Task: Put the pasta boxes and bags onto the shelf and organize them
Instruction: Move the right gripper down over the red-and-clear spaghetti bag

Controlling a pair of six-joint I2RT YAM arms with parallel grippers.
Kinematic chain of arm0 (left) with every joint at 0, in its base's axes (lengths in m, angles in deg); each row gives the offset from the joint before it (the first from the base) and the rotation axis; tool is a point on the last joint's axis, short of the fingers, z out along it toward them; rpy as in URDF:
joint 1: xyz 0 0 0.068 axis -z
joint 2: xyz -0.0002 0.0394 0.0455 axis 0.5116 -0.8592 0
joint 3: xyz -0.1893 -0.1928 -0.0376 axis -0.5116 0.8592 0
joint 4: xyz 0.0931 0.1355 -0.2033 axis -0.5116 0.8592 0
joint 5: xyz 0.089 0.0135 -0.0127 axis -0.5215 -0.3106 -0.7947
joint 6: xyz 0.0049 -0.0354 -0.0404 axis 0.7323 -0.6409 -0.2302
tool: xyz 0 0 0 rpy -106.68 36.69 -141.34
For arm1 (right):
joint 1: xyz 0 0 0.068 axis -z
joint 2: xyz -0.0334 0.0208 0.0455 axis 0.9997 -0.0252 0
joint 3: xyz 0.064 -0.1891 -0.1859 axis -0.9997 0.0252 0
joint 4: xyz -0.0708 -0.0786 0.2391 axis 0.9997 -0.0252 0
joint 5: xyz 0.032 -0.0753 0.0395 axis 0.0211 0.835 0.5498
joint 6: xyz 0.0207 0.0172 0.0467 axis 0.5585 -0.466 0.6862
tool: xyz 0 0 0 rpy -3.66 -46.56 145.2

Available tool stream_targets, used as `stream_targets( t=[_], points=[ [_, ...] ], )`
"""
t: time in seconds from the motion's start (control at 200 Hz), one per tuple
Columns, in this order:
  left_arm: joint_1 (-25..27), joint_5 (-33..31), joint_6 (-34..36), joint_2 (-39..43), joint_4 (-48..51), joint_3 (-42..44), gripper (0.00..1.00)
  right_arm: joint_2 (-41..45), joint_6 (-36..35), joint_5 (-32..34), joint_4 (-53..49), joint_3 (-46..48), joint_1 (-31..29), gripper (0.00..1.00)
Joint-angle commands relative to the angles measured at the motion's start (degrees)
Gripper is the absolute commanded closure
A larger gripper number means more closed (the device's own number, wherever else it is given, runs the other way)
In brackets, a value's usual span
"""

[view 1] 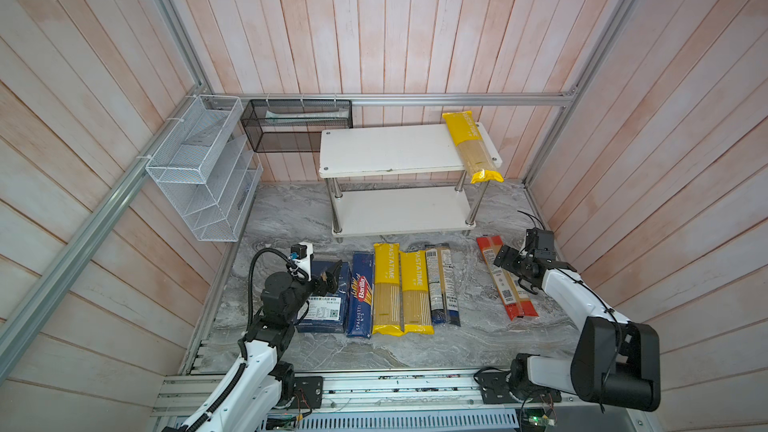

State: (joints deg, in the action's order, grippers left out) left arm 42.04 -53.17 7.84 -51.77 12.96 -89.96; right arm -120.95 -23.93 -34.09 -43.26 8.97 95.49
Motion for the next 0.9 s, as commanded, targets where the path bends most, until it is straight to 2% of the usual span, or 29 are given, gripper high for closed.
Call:
stream_targets(
  t=[0.0, 0.14, 0.51, 0.895],
  points=[
    [0.1, 0.5, 0.6, 0.4, 0.3, -0.1, 0.00, -3.0, -1.6, -2.3, 1.5, -1.5, 0.9, 0.07],
    [0.1, 0.6, 0.6, -0.1, 0.2, -0.3, 0.00, -7.2, -2.8, -5.3, 1.2, -3.7, 1.9, 0.07],
    [0.0, 0.4, 0.6, 0.6, 0.2, -0.1, 0.00, -14.8, -4.7, -8.4, 2.1, -7.5, 2.5, 0.09],
    [0.0, 0.5, 0.6, 0.1, 0.2, -0.2, 0.00, -15.0, -4.8, -14.4, 3.0, -5.4, 2.5, 0.10]
  ],
)
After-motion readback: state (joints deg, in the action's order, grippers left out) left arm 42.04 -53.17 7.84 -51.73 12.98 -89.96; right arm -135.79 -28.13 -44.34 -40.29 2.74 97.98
